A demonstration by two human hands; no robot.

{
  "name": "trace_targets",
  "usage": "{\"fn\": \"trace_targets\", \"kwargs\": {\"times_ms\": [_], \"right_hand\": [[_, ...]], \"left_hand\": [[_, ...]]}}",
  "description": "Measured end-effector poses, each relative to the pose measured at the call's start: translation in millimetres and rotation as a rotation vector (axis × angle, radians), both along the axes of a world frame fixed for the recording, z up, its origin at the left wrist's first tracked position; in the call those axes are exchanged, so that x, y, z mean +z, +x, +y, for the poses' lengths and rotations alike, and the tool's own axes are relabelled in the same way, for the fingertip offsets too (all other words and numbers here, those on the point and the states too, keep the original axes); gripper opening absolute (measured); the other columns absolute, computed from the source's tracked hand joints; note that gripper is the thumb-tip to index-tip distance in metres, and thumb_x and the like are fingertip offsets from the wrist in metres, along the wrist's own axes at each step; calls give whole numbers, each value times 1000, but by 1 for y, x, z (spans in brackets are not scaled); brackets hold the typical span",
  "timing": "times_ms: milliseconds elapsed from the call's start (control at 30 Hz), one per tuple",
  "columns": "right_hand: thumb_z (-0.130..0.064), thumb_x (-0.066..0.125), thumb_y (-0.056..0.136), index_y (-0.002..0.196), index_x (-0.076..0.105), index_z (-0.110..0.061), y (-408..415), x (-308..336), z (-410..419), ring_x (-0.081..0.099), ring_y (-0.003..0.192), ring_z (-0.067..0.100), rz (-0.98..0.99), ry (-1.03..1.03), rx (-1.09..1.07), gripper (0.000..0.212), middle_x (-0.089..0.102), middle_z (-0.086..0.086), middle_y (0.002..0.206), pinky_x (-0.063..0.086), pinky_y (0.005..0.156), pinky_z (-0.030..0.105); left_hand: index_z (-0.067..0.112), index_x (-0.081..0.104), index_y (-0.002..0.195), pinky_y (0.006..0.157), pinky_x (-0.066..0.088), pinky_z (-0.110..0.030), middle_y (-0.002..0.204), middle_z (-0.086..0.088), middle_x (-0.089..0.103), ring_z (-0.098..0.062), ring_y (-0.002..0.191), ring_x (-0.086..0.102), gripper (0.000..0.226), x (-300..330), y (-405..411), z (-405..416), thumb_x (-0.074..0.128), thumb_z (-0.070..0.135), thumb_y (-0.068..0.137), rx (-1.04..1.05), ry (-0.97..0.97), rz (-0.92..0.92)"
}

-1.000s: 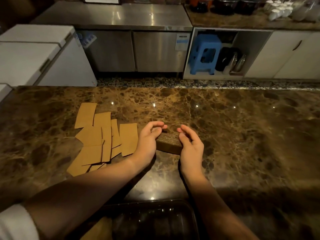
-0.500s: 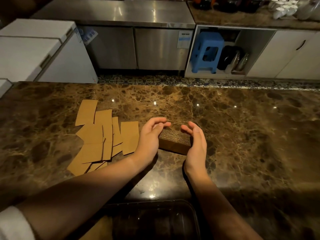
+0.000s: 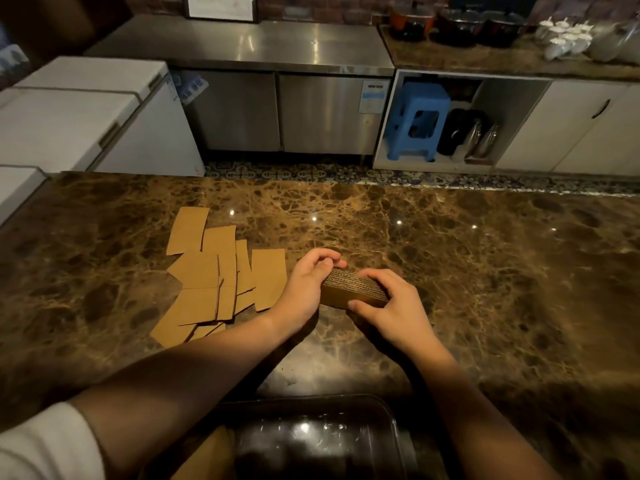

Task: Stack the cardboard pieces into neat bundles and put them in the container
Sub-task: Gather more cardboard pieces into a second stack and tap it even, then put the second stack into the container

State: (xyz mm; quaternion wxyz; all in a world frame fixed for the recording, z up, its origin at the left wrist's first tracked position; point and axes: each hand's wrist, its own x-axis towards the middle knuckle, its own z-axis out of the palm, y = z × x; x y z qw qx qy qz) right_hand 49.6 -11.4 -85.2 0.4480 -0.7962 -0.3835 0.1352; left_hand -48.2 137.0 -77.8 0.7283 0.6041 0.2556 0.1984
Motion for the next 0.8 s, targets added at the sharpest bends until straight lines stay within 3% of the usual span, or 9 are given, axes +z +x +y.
{"fn": "trace_targets", "kwargs": {"times_ms": [100,167,267,333,400,533,667,800], "right_hand": [[-20,89,67,103,69,-39,1,14,-1,63,96,-1,-14,-25,27,46,67,-18,101,53,89,29],[-17,90,66,98,71,-36,-1,24,-6,66,95,3,23,15,11,42,71,-13,99,54,89,33],[-17,91,66,100,72,-34,-10,47,-15,71,93,7,252,196,-18,42,75,-9,99,58,82,30],[-21,91,63,99,72,-32,-23,70,-19,71,90,7,304,334,-18,42,75,-9,97,57,75,24],[-27,90,59,97,72,-35,-39,95,-22,72,89,9,336,440,2,43,76,-9,96,58,72,23],[-38,90,60,108,71,-31,-75,126,-29,73,97,28,507,616,87,52,75,4,105,60,71,35],[-12,77,66,112,72,-21,-107,143,-32,72,94,24,696,832,214,47,75,7,102,59,72,33],[-13,75,62,107,74,-23,-140,152,-43,73,89,22,814,853,233,46,76,6,97,59,73,33]], "left_hand": [[15,65,100,71,57,-23,99,-10,71,-17,86,68,23,9,-7,2,43,9,105,-71,84,38],[21,66,106,77,56,-25,104,-11,71,-18,93,68,14,23,-18,5,54,26,101,-118,123,28],[42,62,118,94,53,-30,124,-3,65,-16,115,63,41,50,-38,7,74,47,79,-200,240,-22],[44,53,129,101,51,-32,136,1,59,-15,126,58,67,70,-52,3,85,37,71,-212,280,-110],[41,48,136,99,53,-31,137,3,60,-16,126,58,79,90,-66,-7,88,25,69,-190,290,-179],[45,58,123,86,56,-28,120,10,70,-14,114,65,59,133,-92,-35,82,27,73,-86,386,-273],[38,65,115,87,54,-28,111,5,73,-23,108,68,46,167,-115,-62,78,20,74,0,478,-453],[39,68,110,80,57,-26,106,8,75,-16,100,71,47,181,-141,-75,77,17,70,36,529,-477]]}}
